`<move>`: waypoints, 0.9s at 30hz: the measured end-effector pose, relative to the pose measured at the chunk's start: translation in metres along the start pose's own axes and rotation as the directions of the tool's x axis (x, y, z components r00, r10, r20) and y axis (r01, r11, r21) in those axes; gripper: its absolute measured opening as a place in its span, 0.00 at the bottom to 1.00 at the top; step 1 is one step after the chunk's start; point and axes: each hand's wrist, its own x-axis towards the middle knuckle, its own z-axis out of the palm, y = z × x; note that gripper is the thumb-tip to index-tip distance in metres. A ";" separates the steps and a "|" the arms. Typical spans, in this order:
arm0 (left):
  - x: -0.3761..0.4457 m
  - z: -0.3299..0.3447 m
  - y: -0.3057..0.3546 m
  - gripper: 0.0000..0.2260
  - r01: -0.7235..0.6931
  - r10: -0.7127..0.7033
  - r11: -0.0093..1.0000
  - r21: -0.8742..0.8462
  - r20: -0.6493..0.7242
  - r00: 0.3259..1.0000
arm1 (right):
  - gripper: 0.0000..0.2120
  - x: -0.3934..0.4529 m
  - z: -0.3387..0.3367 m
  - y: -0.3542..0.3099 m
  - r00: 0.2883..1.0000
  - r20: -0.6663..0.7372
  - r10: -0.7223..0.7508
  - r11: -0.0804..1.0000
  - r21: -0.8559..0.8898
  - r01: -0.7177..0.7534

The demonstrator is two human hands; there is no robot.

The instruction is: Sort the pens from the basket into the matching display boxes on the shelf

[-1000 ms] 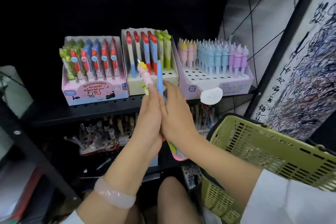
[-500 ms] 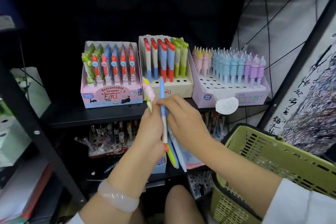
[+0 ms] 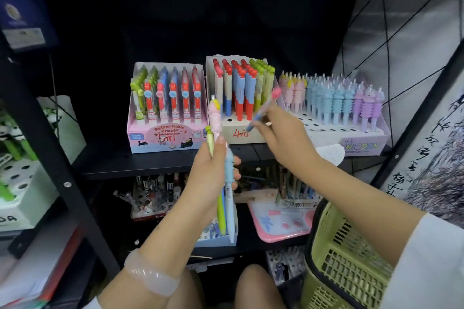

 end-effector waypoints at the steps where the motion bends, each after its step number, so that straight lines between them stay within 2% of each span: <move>1: 0.002 -0.004 0.000 0.11 -0.013 0.014 1.000 0.022 -0.018 1.000 | 0.03 0.008 0.004 0.001 0.992 -0.027 0.126 0.985 0.121 -0.122; 3: 0.005 -0.012 0.000 0.11 -0.020 0.021 1.000 0.016 -0.030 0.999 | 0.02 0.024 0.015 0.000 0.964 -0.048 0.260 0.927 0.292 -0.235; 4: 0.005 -0.015 0.000 0.12 -0.021 0.021 1.000 -0.002 -0.024 0.999 | 0.02 0.030 0.020 -0.002 0.958 -0.050 0.281 0.916 0.311 -0.253; 9: 0.003 -0.029 0.001 0.12 -0.025 0.025 0.995 -0.099 0.003 1.000 | 0.06 0.049 0.042 -0.009 0.950 -0.021 0.312 0.929 0.216 -0.301; 15: 0.007 -0.042 0.002 0.11 -0.063 0.061 0.992 -0.107 -0.024 0.998 | 0.08 0.072 0.049 -0.019 0.940 0.066 0.335 0.933 -0.166 -0.320; 18: 0.008 -0.044 0.001 0.11 -0.066 0.064 0.990 -0.123 -0.019 0.998 | 0.09 0.076 0.054 -0.024 0.915 0.092 0.392 0.892 -0.282 -0.354; 23: 0.007 -0.051 0.002 0.12 -0.078 0.076 0.983 -0.165 -0.017 0.997 | 0.12 0.075 0.053 -0.026 0.917 0.101 0.386 0.837 -0.456 -0.302; 25: 0.007 -0.053 0.002 0.12 -0.088 0.084 0.981 -0.175 -0.029 0.996 | 0.18 0.071 0.048 -0.024 0.933 0.114 0.342 0.866 -0.423 -0.266; 27: 0.008 -0.054 0.002 0.12 -0.101 0.096 0.979 -0.178 -0.035 0.995 | 0.20 0.059 0.044 -0.025 0.953 0.179 0.244 0.960 -0.186 -0.210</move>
